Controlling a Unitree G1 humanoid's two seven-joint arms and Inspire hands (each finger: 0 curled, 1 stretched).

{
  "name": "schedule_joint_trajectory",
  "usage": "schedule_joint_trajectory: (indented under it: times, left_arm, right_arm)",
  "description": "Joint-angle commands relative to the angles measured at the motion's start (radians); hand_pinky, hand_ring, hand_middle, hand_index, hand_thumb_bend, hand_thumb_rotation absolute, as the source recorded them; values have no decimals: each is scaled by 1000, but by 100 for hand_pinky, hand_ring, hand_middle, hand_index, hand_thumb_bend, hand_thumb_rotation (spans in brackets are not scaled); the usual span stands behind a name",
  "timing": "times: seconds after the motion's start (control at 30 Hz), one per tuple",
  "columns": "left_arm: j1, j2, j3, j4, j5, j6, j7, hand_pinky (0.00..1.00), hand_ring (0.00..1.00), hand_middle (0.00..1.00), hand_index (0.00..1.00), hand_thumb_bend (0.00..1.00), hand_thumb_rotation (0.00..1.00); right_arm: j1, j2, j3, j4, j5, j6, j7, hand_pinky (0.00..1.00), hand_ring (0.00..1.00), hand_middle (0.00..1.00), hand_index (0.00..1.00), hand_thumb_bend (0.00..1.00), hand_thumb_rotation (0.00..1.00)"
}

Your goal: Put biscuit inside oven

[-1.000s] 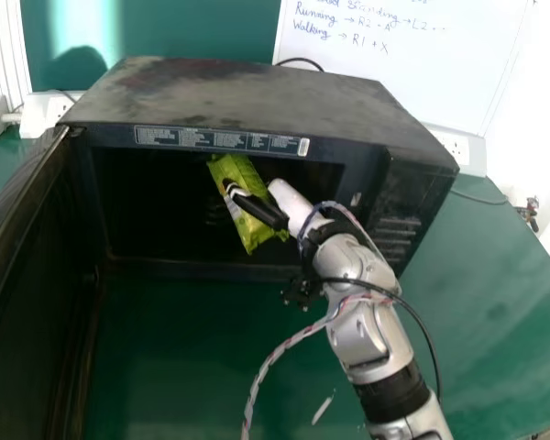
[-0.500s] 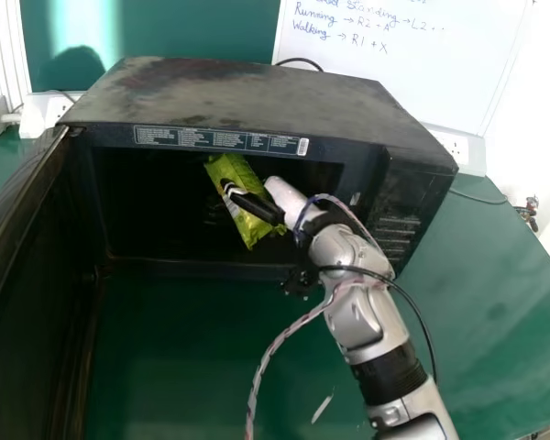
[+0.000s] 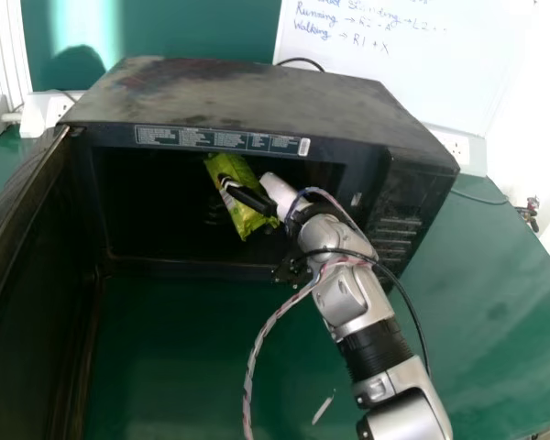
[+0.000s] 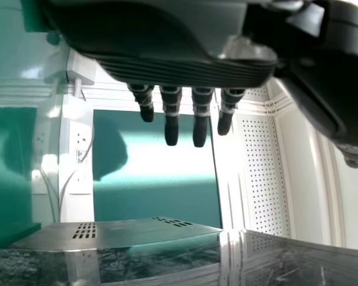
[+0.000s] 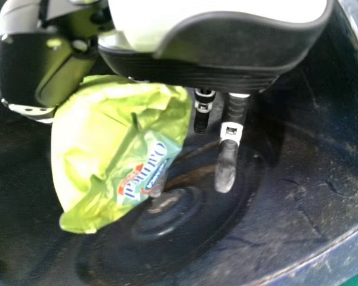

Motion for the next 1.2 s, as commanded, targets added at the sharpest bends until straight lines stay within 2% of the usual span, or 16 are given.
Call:
schedule_joint_trajectory:
  times: [0.0, 0.4, 0.6, 0.7, 0.8, 0.93, 1.17]
  left_arm:
    - [16, 2, 3, -5, -7, 4, 1, 100, 91, 93, 99, 100, 100]
    - [38, -6, 3, -39, -14, 12, 5, 100, 91, 93, 99, 100, 100]
    - [43, -9, 2, -48, -15, 16, 8, 100, 91, 93, 100, 100, 100]
    - [42, -9, 3, -46, -15, 14, 7, 100, 91, 94, 100, 100, 100]
    - [45, -10, 3, -52, -12, 17, 11, 100, 91, 94, 100, 100, 100]
    - [50, -13, 2, -58, -15, 16, 12, 100, 91, 94, 100, 100, 100]
    - [55, -14, 4, -62, -15, 12, 12, 100, 91, 93, 100, 100, 100]
  right_arm:
    - [-51, 12, -2, 44, 4, -36, -25, 23, 29, 38, 48, 52, 13]
    - [-126, 16, 4, 211, 2, -148, -36, 33, 39, 45, 48, 52, 14]
    - [-143, 20, 3, 252, 0, -163, -50, 29, 35, 43, 48, 52, 14]
    - [-152, 23, 8, 275, -5, -173, -60, 33, 39, 46, 48, 52, 14]
    - [-157, 24, 5, 288, -4, -185, -67, 33, 38, 46, 48, 52, 14]
    - [-165, 34, -3, 305, 1, -174, -80, 30, 35, 42, 48, 52, 14]
    - [-167, 44, -10, 311, 7, -164, -105, 30, 36, 42, 48, 52, 14]
